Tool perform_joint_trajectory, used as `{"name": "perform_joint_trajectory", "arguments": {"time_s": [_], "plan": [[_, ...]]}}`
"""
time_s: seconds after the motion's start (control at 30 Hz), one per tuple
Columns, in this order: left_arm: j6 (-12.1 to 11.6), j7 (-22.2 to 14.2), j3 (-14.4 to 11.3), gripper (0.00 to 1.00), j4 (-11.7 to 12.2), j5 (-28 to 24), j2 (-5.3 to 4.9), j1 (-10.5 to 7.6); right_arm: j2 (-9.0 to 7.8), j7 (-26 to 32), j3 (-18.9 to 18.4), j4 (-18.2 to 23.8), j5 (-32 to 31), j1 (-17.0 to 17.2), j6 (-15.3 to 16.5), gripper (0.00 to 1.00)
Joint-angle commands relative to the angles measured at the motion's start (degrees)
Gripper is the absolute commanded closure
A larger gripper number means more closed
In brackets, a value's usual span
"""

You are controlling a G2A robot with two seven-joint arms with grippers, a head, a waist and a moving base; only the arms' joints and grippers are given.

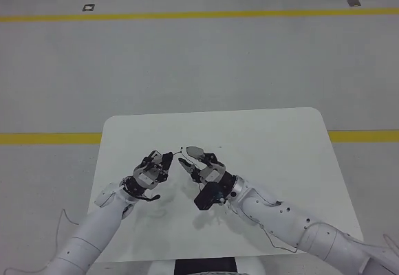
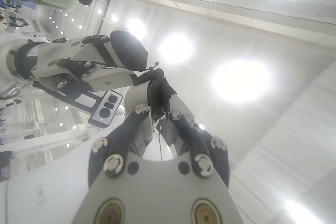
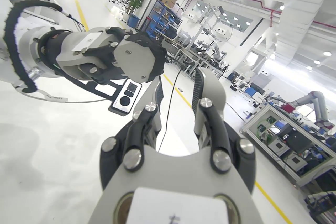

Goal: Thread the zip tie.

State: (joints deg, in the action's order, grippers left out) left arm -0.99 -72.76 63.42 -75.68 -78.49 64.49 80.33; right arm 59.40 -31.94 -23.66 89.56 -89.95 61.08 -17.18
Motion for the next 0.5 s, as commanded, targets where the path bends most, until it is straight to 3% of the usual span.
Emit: {"name": "perform_joint_trajectory", "arguments": {"time_s": [0.0, 0.47], "plan": [[0.1, 0.0, 0.0, 1.0, 0.1, 0.1, 0.06, -0.02, 0.17, -0.2, -0.1, -0.1, 0.0, 0.0, 0.0, 0.75], [0.4, 0.1, 0.5, 1.0, 0.4, 0.3, 0.42, -0.07, 0.96, -1.1, -0.4, -0.8, 0.0, 0.2, -0.4, 0.78]]}}
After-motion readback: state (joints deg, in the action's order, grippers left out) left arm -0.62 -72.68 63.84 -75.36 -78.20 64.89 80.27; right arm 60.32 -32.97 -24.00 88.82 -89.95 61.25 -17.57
